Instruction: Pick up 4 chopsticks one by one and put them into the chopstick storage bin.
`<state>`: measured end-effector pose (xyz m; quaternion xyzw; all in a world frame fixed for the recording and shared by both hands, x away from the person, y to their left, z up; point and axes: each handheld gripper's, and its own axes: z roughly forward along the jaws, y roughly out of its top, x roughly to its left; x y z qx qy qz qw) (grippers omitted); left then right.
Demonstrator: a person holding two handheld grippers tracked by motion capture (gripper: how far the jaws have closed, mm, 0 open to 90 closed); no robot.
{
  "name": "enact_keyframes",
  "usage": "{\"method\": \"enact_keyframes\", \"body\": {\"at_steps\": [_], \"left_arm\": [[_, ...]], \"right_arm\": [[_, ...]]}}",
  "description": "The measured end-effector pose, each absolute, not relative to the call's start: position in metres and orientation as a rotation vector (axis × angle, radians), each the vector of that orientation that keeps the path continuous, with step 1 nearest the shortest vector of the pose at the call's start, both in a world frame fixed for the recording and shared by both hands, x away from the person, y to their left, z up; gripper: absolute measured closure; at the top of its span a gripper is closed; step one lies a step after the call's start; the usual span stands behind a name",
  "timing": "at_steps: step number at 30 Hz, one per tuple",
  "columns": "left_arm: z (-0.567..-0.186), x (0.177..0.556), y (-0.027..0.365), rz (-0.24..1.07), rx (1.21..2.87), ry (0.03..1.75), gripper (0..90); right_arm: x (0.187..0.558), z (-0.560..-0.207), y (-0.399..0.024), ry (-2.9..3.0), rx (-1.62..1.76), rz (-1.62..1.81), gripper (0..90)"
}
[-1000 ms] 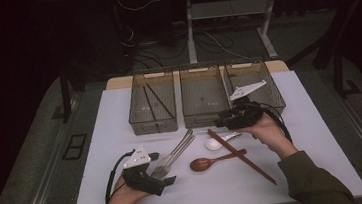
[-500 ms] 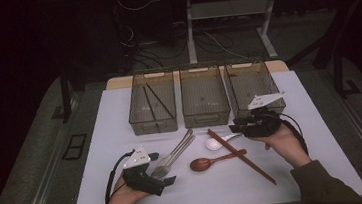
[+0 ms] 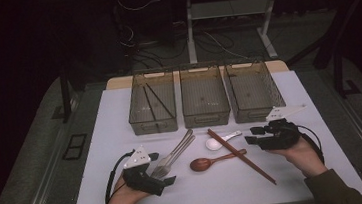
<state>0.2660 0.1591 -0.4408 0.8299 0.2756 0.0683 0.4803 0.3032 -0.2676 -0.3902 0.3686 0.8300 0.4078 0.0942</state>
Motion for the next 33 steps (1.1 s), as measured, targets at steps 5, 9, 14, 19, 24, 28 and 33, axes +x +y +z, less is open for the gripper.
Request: {"method": "enact_keyframes", "body": {"at_steps": [5, 9, 14, 19, 24, 28, 33], "left_arm": [[-0.441, 0.266, 0.158, 0.167, 2.025, 0.673, 0.0], [-0.441, 0.266, 0.158, 0.166, 2.031, 0.672, 0.0], [-0.441, 0.266, 0.158, 0.168, 2.034, 0.670, 0.0], [-0.442, 0.266, 0.157, 0.168, 2.034, 0.668, 0.0], [-0.442, 0.266, 0.157, 0.169, 2.037, 0.668, 0.0], [-0.441, 0.266, 0.157, 0.172, 2.036, 0.668, 0.0], [-0.442, 0.266, 0.157, 0.170, 2.038, 0.670, 0.0]], "right_arm": [[0.292, -0.400, -0.276, 2.491, 1.119, 1.185, 42.6], [0.281, -0.411, -0.283, 2.489, 1.113, 1.194, 48.5], [0.270, -0.421, -0.288, 2.480, 1.102, 1.202, 50.7], [0.269, -0.425, -0.281, 2.505, 1.074, 1.213, 62.8], [0.269, -0.430, -0.274, 2.564, 1.055, 1.178, 75.2], [0.269, -0.434, -0.269, 2.596, 1.039, 1.137, 76.3], [0.270, -0.436, -0.268, 2.611, 1.035, 1.118, 77.4]]}}
